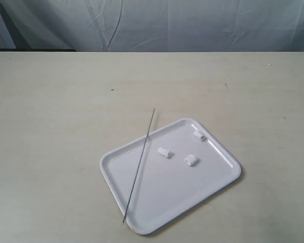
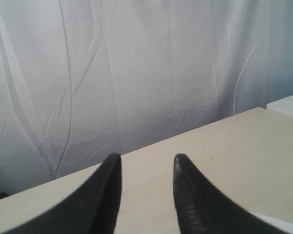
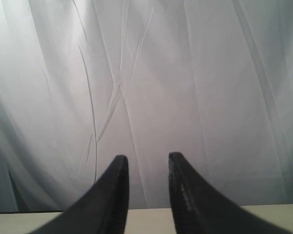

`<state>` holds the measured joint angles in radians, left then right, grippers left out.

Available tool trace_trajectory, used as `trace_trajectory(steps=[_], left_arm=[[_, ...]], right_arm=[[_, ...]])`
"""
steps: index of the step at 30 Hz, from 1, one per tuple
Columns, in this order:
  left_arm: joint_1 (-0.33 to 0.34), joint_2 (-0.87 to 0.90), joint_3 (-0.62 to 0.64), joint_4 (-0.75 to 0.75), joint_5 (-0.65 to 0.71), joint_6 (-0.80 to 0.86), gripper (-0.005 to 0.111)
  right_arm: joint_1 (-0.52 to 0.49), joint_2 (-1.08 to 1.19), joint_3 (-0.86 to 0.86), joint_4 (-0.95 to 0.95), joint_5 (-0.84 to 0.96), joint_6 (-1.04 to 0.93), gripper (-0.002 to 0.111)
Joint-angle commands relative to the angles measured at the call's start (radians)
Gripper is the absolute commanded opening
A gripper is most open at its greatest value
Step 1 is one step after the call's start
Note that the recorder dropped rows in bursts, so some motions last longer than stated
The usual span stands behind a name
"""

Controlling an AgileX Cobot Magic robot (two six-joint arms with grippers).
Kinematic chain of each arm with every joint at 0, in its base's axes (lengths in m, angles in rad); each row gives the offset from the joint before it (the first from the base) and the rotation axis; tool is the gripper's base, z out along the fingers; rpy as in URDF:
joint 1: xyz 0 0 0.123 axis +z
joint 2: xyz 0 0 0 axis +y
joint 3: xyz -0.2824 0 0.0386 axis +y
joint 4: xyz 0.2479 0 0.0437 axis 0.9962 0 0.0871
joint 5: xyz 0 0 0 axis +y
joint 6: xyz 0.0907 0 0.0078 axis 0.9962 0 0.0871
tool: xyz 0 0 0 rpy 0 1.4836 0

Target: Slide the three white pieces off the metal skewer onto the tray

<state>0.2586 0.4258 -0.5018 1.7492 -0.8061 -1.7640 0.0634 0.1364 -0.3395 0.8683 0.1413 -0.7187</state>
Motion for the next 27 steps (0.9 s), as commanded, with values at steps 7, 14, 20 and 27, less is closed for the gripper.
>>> trace_trajectory(steps=[7,14,20,27], left_arm=[[0.005,-0.128,0.085,-0.005,0.023,-0.006,0.035],[0.005,-0.254,0.173,-0.005,0.025,-0.006,0.035],[0.005,-0.352,0.244,-0.005,0.025,-0.006,0.035],[0.005,-0.426,0.306,-0.005,0.025,-0.006,0.035]], right_arm=[[-0.005,-0.025,0.004,-0.026,-0.006,-0.002,0.028],[-0.005,-0.126,0.004,-0.358,-0.006,-0.002,0.028],[-0.005,-0.136,0.006,-0.487,-0.006,-0.002,0.028],[-0.005,-0.136,0.025,-0.47,-0.005,-0.002,0.028]])
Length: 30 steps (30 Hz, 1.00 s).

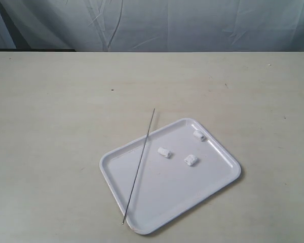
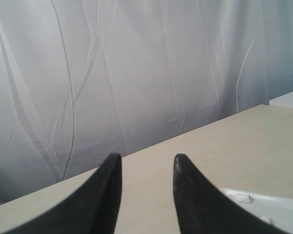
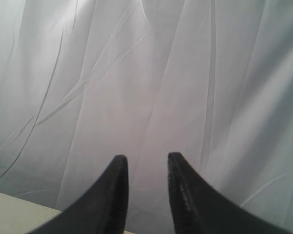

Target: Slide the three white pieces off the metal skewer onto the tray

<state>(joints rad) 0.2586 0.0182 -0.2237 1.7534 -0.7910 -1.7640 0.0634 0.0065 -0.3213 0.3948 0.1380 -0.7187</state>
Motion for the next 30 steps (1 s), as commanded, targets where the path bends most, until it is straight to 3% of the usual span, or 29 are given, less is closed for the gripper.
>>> trace_trajectory(steps=[1,11,14,19,23,27,29,30], left_arm=[[0.005,-0.018,0.034,-0.009,0.005,-0.006,0.035],[0.005,-0.018,0.043,-0.009,0.015,-0.004,0.035],[0.005,-0.018,0.078,-0.015,0.171,-0.004,0.035],[0.005,-0.018,0.161,-0.338,0.33,0.012,0.035],[0.005,-0.018,0.198,-0.458,0.415,0.101,0.035],[0.005,-0.018,0.203,-0.482,0.519,0.3,0.035],[0.005,-0.018,0.224,-0.642,0.525,0.496,0.035],[0.005,-0.018,0.224,-0.807,0.527,0.696,0.035]], right_arm=[[-0.005,-0.007,0.007,0.003,-0.002,-0.002,0.028],[-0.005,-0.007,0.007,0.003,-0.002,-0.002,0.028],[-0.005,-0.007,0.007,0.006,-0.002,-0.002,0.028],[-0.005,-0.007,0.007,0.006,-0.002,-0.002,0.028],[-0.005,-0.007,0.007,0.006,-0.002,-0.002,0.028],[-0.005,-0.007,0.007,0.006,-0.002,-0.002,0.028],[-0.005,-0.007,0.007,0.006,-0.002,0.0,0.028],[-0.005,-0.007,0.007,0.006,-0.002,0.0,0.028]])
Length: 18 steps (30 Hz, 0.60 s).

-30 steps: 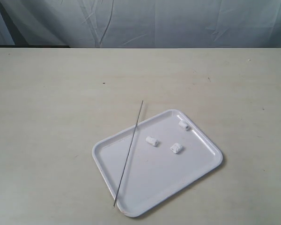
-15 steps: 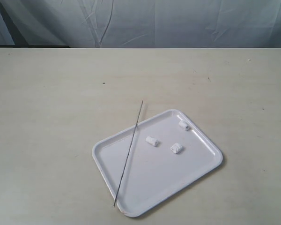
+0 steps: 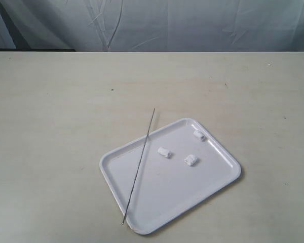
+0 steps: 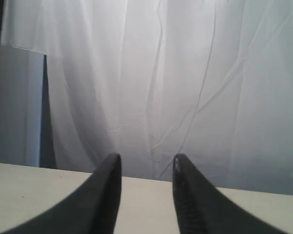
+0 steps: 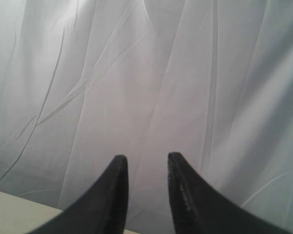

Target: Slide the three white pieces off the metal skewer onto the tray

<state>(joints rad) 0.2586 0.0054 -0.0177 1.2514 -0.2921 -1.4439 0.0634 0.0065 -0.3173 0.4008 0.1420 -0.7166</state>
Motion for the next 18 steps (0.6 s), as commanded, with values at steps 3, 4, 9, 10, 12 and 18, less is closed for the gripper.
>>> trace_trajectory(steps=[3,4,9,10,12,18], left_arm=[[-0.001,-0.005,0.018,-0.698,0.005,0.873,0.035],[-0.001,-0.005,0.018,-0.88,-0.005,1.095,0.035],[-0.001,-0.005,0.018,-1.203,0.168,1.31,0.035],[-0.001,-0.005,0.018,-1.185,0.219,1.31,0.035],[-0.001,-0.005,0.018,-1.136,0.257,1.31,0.035],[-0.017,-0.005,0.018,-1.131,0.409,1.31,0.035]], right_arm=[[-0.005,-0.007,0.003,0.0,-0.006,-0.002,0.028],[-0.005,-0.007,0.003,0.0,-0.006,-0.002,0.028],[-0.005,-0.007,0.003,0.0,-0.006,-0.002,0.028],[-0.005,-0.007,0.003,0.0,-0.006,-0.002,0.028],[-0.005,-0.007,0.003,0.0,-0.006,-0.002,0.028],[-0.005,-0.007,0.003,0.0,-0.006,-0.002,0.028]])
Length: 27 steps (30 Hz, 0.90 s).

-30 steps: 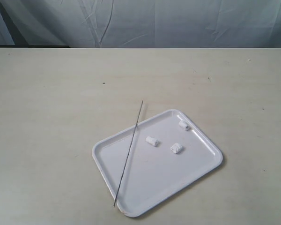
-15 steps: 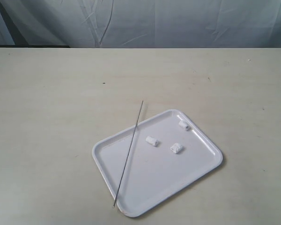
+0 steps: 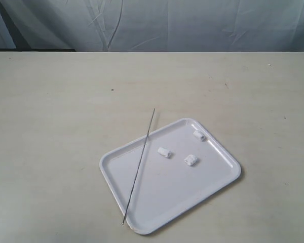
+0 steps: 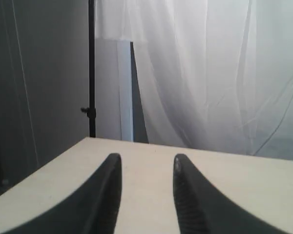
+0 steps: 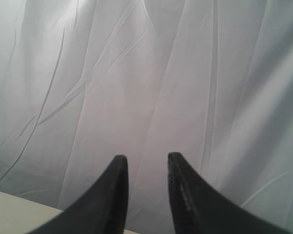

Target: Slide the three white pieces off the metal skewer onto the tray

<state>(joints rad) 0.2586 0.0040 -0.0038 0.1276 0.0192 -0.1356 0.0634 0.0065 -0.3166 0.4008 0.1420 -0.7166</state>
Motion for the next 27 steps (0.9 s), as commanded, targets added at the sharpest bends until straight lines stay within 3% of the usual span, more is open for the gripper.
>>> trace_trajectory(steps=[1,9,27], left_arm=[[-0.037,-0.004,0.004,-0.012,0.122,0.002,0.035],[-0.274,-0.004,0.004,-0.024,0.198,0.008,0.035],[-0.268,-0.004,0.004,-0.111,0.214,0.166,0.035]], right_arm=[[-0.005,-0.007,0.002,0.0,-0.006,-0.002,0.028],[-0.005,-0.007,0.002,0.0,-0.006,-0.002,0.028],[-0.005,-0.007,0.002,0.0,-0.004,-0.002,0.028]])
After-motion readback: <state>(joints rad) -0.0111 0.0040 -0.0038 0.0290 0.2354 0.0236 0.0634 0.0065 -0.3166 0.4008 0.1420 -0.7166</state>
